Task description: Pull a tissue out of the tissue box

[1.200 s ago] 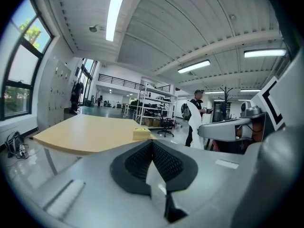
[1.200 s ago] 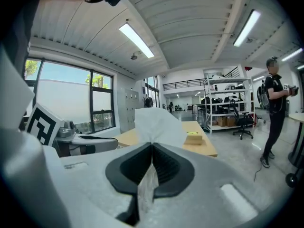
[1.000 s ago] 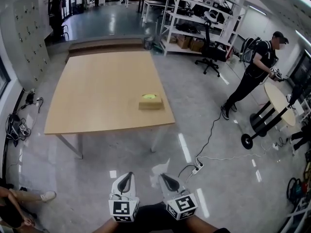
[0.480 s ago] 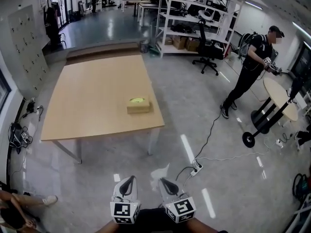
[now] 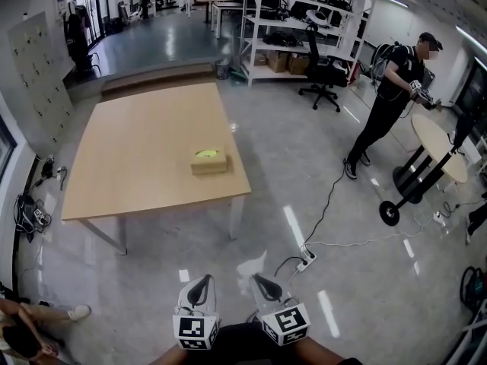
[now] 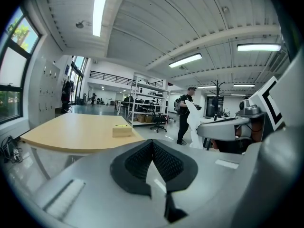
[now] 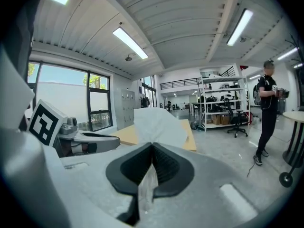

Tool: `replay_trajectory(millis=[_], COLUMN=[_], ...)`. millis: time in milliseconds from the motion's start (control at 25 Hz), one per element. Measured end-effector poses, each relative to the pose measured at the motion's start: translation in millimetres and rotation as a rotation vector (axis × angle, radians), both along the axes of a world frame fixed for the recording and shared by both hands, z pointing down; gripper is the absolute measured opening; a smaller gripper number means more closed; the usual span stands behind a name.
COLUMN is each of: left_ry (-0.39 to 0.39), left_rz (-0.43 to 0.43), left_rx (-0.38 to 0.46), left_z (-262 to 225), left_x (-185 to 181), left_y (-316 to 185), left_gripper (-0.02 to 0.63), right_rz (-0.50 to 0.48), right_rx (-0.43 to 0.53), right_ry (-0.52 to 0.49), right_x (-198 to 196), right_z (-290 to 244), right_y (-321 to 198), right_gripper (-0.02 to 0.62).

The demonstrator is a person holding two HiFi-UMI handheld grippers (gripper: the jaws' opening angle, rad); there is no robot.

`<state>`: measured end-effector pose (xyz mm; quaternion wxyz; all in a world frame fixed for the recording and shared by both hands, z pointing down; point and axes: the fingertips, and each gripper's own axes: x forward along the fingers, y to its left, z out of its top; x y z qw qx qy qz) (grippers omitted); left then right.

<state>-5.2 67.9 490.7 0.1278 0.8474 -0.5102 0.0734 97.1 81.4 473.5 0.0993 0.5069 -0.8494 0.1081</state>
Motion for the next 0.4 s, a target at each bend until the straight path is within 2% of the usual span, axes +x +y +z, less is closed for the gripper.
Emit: replay_trajectory(millis=[400], left_ry=[0.005], left_rz=[-0.009], left_rx=[-0.013], left_z=[5.2], left_x=[-12.4], left_y=[5.7], left_gripper=[0.018], right_rz=[-0.029], right_rx=[-0.027], right_ry=[0.016], right_x=[-17.0], right_z=[8.8], right_y=[8.5], right_gripper=[-0.006])
